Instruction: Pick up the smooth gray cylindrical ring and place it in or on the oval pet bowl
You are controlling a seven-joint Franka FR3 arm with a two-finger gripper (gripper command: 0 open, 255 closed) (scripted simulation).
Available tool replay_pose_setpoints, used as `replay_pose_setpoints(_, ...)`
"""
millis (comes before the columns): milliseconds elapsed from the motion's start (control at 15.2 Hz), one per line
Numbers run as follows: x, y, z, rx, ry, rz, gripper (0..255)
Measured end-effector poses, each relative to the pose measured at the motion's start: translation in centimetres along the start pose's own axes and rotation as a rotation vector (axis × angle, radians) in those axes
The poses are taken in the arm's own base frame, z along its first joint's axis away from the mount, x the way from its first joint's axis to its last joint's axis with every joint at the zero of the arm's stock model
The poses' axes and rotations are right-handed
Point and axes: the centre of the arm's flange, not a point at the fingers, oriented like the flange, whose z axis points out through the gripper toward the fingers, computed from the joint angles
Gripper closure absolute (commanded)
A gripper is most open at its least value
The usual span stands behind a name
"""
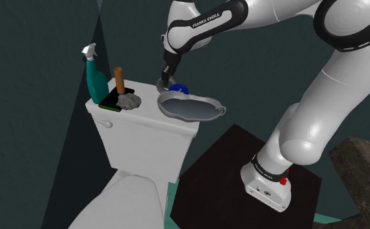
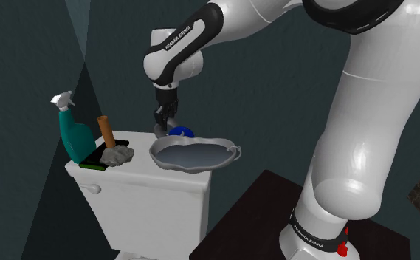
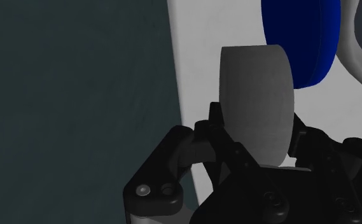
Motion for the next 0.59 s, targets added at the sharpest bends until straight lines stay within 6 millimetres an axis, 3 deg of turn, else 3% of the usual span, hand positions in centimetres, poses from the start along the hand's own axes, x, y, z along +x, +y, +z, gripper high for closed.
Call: replay_pose_setpoints(594,0.5,0.1,-4.8,-0.002,0.004,0.003,255)
